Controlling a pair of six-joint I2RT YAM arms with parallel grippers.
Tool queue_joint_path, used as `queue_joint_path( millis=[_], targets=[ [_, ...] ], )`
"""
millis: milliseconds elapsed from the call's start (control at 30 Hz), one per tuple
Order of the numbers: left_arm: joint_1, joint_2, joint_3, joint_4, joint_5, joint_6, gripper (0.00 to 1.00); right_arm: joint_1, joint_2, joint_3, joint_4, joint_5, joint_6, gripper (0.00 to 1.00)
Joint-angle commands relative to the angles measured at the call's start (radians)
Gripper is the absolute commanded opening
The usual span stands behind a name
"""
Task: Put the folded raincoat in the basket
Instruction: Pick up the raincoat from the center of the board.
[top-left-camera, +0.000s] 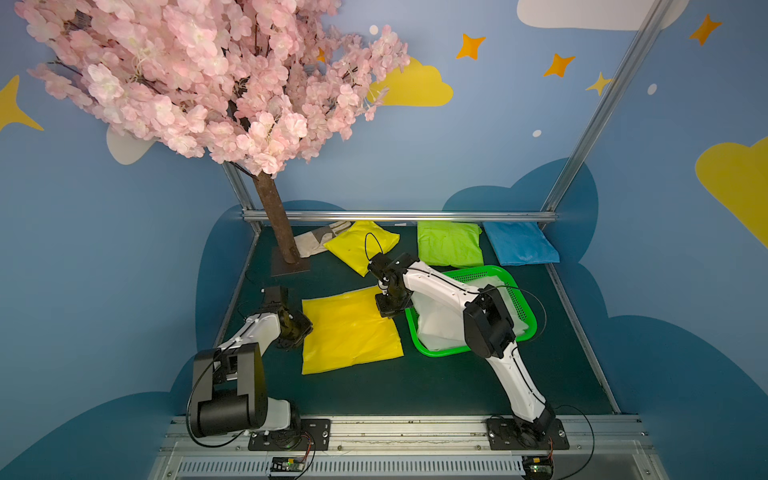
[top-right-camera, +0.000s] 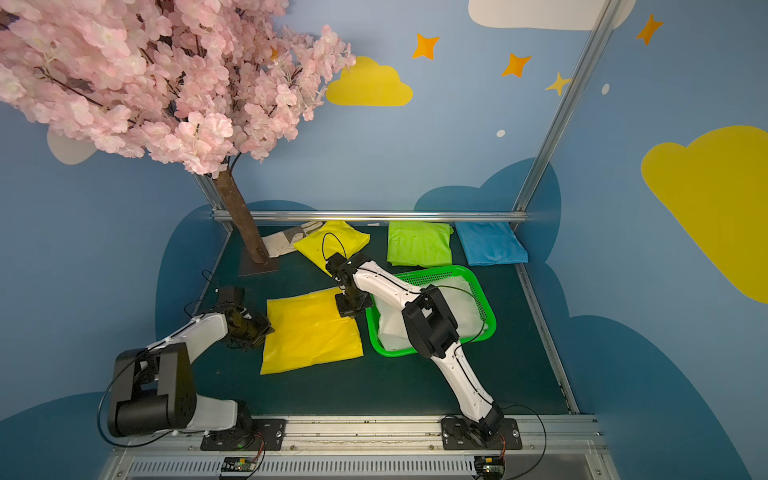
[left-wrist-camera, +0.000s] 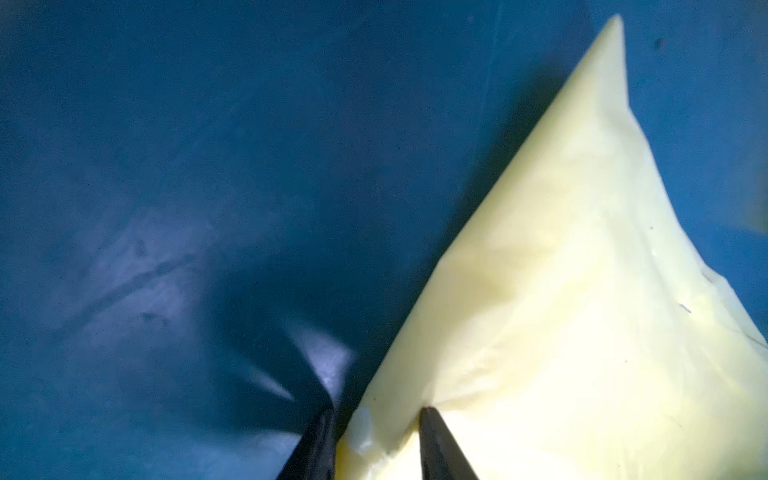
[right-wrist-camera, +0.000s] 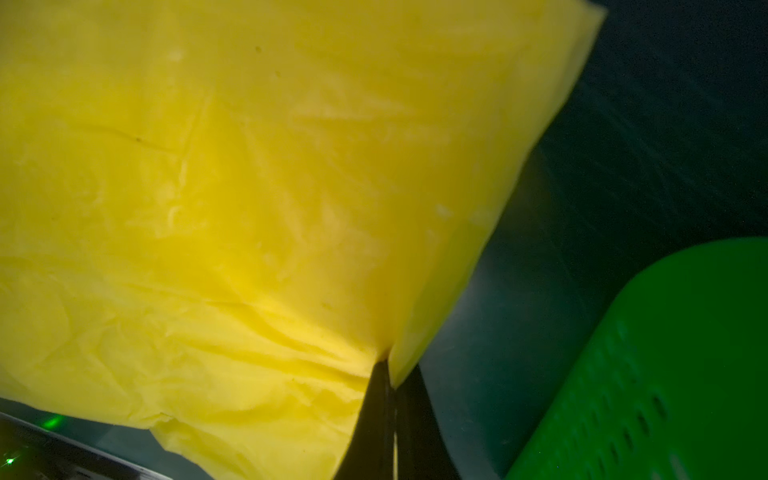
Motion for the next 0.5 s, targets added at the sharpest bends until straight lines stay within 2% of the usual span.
queue_joint_path(
  millis=[0,133,267,467],
  targets=[
    [-0.001,-0.002,-0.009,-0.022,-0.016,0.002,0.25,0.016,0.027,0.016,-0.014,-0.033,-0.003,0.00],
    [-0.001,-0.011,0.004,-0.047,-0.024,0.001,0.13,0.030,0.021,0.018,-0.003,-0.054,-0.002,0.00],
    [-0.001,-0.053,0.026,-0.097,-0.034,-0.006,0.06,0.038,0.011,0.020,0.014,-0.101,-0.001,0.00],
    [0.002,-0.173,0.106,-0.255,-0.071,-0.029,0.02,0.050,-0.049,0.019,0.073,-0.209,-0.008,0.00]
  ],
)
